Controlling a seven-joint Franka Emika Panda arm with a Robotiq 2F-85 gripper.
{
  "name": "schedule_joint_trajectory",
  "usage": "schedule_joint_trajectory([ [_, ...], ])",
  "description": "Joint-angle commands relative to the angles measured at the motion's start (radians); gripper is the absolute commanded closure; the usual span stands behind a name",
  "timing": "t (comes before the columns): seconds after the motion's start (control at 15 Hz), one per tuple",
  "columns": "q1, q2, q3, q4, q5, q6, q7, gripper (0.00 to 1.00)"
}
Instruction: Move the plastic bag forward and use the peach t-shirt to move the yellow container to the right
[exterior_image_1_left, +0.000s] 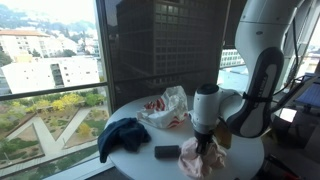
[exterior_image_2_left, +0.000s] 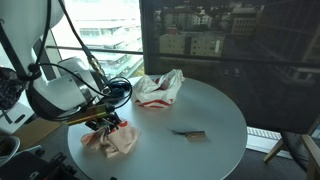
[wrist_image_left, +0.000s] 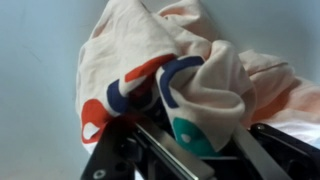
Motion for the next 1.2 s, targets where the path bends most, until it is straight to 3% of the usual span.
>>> schedule_joint_trajectory([
  [0.0,0.014,-0.01,-0.02,0.037,0.001,-0.076,0.012,0.92],
  [0.2,0.002,-0.043,-0.027,0.076,0.012,-0.168,-0.014,0.89],
  [0.53,-0.046,-0.127,-0.002,0.171,0.151,-0.339,-0.103,0.88],
  [0.6,-0.109,-0.164,0.054,0.197,0.148,-0.395,-0.107,0.89],
  [1.13,-0.274,-0.391,0.2,0.394,0.233,-0.741,-0.179,0.88],
])
